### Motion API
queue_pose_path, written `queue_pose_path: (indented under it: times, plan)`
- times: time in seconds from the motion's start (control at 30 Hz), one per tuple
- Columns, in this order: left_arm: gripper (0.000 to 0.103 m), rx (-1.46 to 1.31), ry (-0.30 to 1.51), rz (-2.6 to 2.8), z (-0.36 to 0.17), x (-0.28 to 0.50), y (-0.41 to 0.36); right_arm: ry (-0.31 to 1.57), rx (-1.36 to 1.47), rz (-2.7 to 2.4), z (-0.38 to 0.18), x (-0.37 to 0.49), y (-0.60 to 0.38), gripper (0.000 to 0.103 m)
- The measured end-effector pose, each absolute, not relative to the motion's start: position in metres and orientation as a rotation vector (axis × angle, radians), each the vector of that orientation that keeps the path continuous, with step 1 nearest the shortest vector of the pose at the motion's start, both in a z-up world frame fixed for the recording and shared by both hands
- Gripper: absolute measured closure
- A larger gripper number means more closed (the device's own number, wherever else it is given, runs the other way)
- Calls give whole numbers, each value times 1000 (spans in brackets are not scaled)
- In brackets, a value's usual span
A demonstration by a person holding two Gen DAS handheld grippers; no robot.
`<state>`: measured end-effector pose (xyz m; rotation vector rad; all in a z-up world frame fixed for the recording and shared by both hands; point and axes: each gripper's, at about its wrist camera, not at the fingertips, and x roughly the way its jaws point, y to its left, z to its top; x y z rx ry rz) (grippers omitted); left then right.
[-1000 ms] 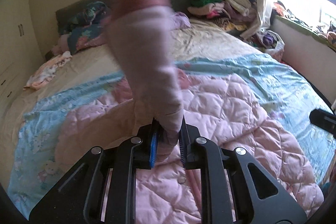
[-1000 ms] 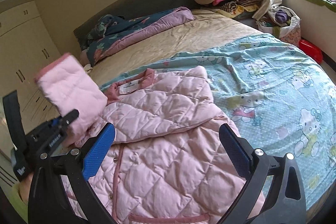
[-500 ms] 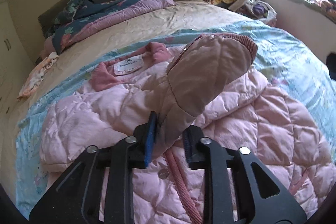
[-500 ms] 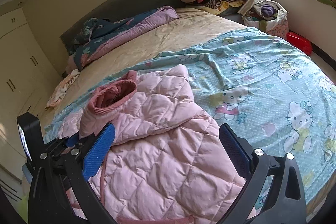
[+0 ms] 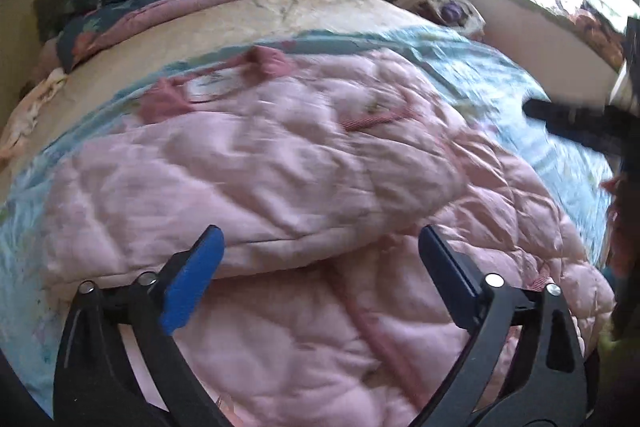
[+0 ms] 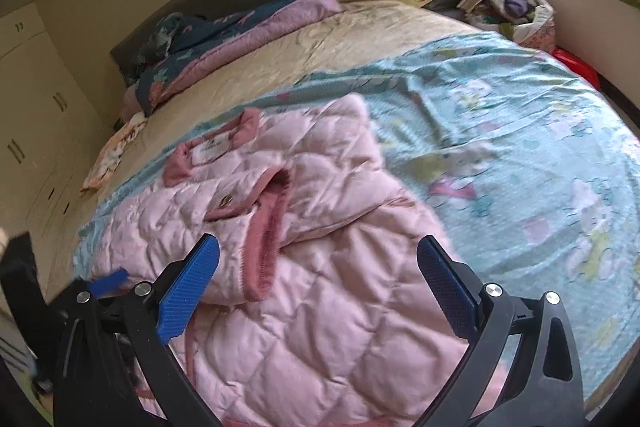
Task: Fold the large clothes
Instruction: 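Grasp the folded sleeve cuff with the right tool and lift it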
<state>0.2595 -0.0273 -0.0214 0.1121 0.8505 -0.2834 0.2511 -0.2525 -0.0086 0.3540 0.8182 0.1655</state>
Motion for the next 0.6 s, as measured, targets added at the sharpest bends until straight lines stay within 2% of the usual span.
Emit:
queue_pose_path:
  times: [0.3,0.6]
  plan:
    - [10,14,801,-53,-3,277,76,916,374,277,-38,274,-193,4]
    - [10,-111,773,43,-3,290,142,956,576,283,-66,295,-181,4]
